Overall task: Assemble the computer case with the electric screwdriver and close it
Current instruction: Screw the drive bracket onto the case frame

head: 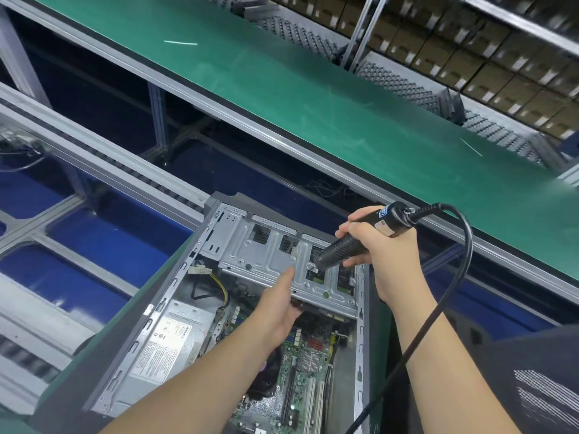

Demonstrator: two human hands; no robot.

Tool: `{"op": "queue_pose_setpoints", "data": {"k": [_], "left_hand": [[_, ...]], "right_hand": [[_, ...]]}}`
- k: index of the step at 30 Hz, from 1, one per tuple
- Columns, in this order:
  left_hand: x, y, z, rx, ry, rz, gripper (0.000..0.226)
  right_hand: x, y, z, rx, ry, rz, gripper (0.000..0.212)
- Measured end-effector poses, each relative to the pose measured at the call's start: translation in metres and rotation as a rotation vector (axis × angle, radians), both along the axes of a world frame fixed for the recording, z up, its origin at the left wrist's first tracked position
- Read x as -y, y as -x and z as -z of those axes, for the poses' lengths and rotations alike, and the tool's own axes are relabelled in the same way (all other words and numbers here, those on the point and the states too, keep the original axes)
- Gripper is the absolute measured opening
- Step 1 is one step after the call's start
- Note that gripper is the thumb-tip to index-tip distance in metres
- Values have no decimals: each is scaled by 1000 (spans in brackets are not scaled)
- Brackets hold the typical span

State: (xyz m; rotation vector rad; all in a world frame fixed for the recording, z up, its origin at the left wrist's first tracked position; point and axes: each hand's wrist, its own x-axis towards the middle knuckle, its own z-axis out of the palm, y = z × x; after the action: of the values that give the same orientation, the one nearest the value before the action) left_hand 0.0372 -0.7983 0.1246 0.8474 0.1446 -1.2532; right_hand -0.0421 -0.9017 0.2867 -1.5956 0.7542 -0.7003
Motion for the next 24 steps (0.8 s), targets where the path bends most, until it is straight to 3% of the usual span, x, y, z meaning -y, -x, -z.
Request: {"op": "queue_pose_setpoints", "data": {"k": [24], "left_hand": [[2,0,10,12,12,4,42]], "right_hand": [[5,0,1,33,11,26,16]]}}
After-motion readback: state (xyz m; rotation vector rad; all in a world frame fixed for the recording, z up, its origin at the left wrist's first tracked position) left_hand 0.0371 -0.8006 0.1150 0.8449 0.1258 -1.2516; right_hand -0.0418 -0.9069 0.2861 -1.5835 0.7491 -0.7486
